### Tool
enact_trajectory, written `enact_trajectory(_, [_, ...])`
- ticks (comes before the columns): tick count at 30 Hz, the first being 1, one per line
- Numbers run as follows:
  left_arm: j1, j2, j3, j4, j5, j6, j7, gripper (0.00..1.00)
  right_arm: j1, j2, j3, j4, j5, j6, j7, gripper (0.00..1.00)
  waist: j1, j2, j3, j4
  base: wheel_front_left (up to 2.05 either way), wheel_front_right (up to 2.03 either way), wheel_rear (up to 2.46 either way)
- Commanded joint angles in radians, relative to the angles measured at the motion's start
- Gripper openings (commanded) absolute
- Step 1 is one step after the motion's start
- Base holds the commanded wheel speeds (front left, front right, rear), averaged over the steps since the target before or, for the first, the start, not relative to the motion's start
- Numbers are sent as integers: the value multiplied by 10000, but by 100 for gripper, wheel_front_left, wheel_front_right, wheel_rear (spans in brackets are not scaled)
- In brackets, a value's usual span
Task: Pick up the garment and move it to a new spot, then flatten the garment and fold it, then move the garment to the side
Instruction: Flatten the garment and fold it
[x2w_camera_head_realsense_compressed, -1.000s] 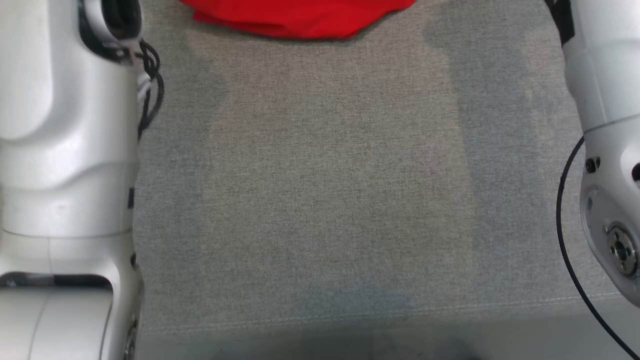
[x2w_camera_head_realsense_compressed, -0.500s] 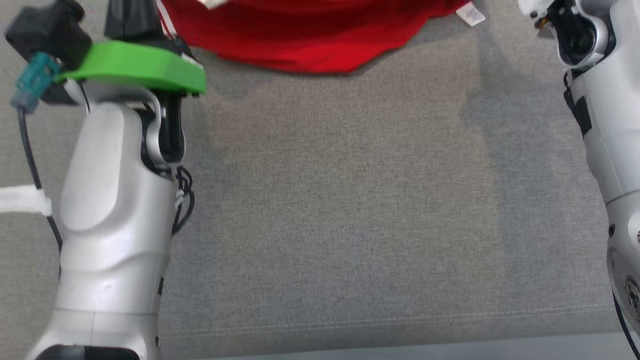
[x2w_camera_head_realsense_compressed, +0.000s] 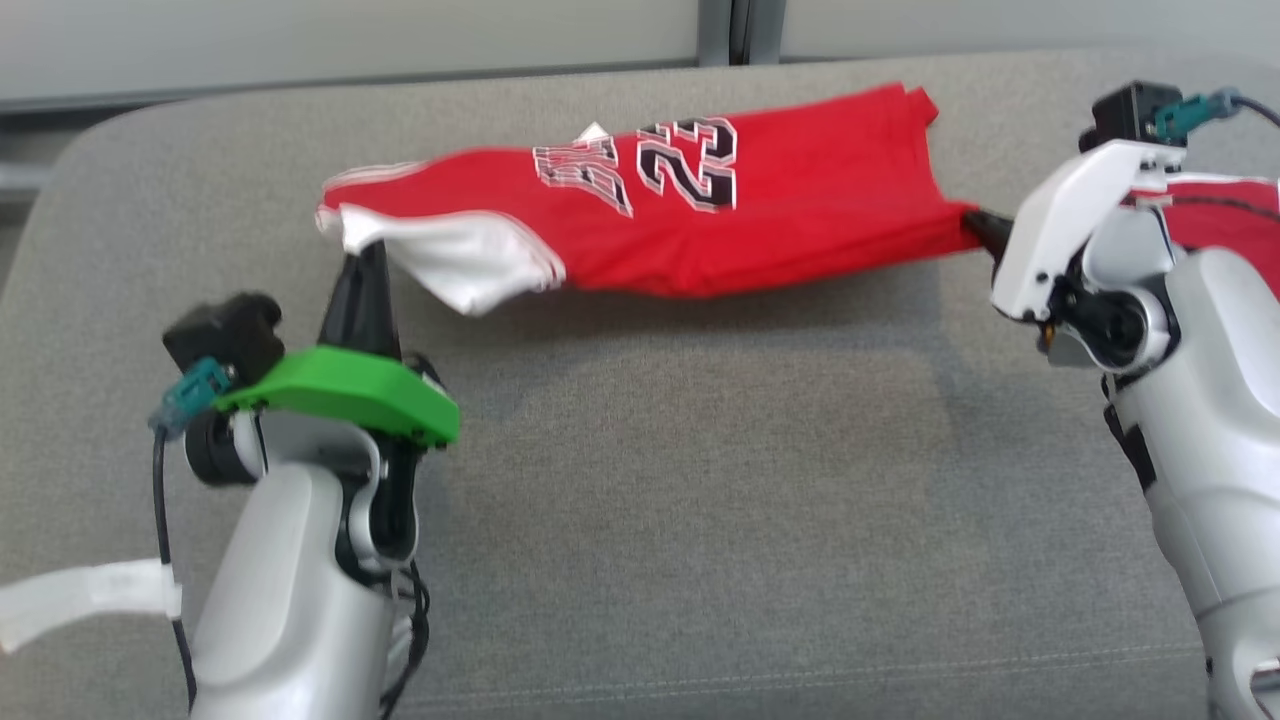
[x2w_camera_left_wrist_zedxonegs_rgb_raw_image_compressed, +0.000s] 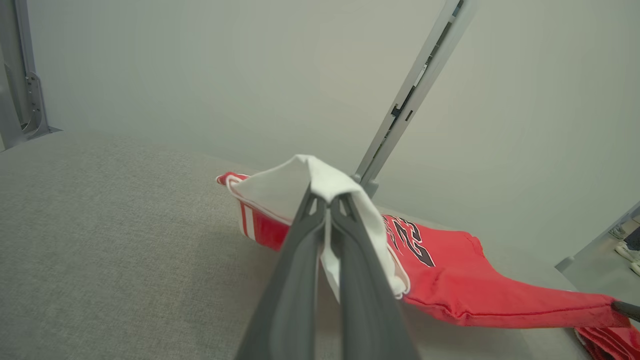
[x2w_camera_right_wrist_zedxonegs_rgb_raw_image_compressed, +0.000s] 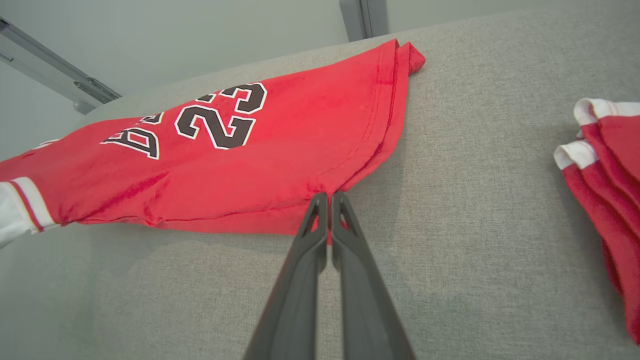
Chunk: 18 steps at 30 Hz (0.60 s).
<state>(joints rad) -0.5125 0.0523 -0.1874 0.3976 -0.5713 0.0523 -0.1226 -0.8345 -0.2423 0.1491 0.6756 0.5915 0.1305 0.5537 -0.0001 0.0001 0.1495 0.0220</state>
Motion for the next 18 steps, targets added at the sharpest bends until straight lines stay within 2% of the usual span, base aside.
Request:
enact_trajectory(1, [535, 88, 37, -300, -129, 116, 216, 0, 446, -179, -136, -441, 43, 3, 327, 0, 1, -1, -918, -38, 0, 0, 0])
enact_trajectory(9, [2959, 146, -178, -2224, -366, 758, 1222, 0, 3220, -480, -475, -3363, 58, 3, 3046, 0, 1, -1, -1599, -40, 0, 0, 0])
enact_trajectory(18, [4832, 145, -461, -3323, -410, 1353, 1624, 0, 5925, -347, -1535, -6257, -207, 3, 5240, 0, 1, -1, -1792, 86, 0, 0, 0])
